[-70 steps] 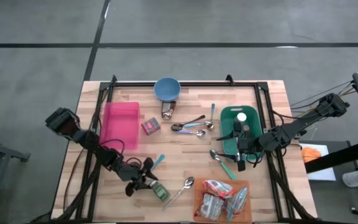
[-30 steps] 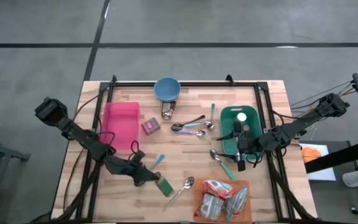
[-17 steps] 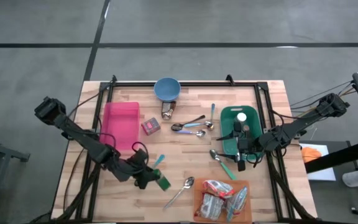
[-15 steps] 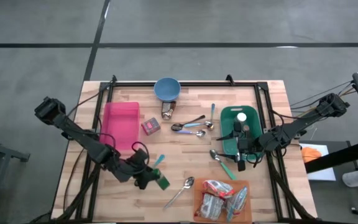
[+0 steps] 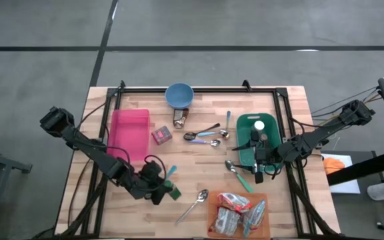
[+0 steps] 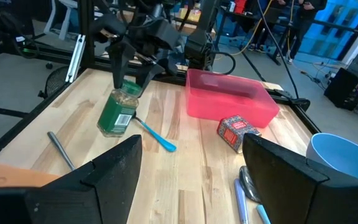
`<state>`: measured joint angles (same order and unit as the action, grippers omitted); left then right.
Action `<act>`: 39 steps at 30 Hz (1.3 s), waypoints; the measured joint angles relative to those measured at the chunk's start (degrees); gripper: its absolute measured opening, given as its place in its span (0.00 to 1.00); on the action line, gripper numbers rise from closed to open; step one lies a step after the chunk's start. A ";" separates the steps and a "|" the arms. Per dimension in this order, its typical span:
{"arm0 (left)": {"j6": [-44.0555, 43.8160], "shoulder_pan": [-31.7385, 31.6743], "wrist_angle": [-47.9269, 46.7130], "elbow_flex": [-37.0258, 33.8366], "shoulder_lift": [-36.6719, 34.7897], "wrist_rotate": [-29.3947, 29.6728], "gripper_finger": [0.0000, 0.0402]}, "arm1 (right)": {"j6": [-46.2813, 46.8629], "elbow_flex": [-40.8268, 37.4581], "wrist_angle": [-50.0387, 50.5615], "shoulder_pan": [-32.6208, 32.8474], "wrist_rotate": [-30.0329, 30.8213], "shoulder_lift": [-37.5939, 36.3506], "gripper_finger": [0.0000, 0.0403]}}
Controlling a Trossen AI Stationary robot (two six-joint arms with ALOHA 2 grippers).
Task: Pick & Place Food Item
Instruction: Put the green seasoning bottle into the green bin
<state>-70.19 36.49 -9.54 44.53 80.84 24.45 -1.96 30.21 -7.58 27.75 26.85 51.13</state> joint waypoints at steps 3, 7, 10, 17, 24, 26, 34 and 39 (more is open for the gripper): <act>2.52 -0.09 -0.17 0.00 0.02 0.00 0.50 | 0.00 -0.01 0.03 0.00 0.00 0.00 0.69; 5.28 -0.75 -2.99 0.60 0.02 0.00 0.50 | 0.00 -0.01 0.03 0.00 0.00 0.00 0.69; 7.06 -1.45 -9.40 3.20 0.02 0.66 0.50 | 0.00 0.00 0.03 0.00 0.00 0.00 0.69; 10.52 -3.15 -17.94 8.46 0.02 4.99 0.50 | 0.00 -0.01 0.03 0.00 0.00 0.00 0.69; 11.44 -5.98 -17.67 8.41 3.13 3.97 0.50 | 0.00 -0.01 0.01 0.00 0.00 0.00 0.69; 12.09 -6.82 -17.28 8.61 4.70 2.76 0.50 | -0.01 -0.01 0.02 0.00 0.01 0.00 0.69; 14.23 -8.53 -15.97 11.62 9.45 0.31 0.50 | 0.00 -0.01 -0.08 0.00 0.00 0.00 0.69; 14.38 -8.50 -15.81 13.65 12.18 0.27 0.50 | 0.00 -0.01 -0.01 0.00 0.00 0.00 0.69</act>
<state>-55.81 27.99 -25.35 58.19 93.02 24.72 -1.96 30.20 -7.60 27.75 26.85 51.13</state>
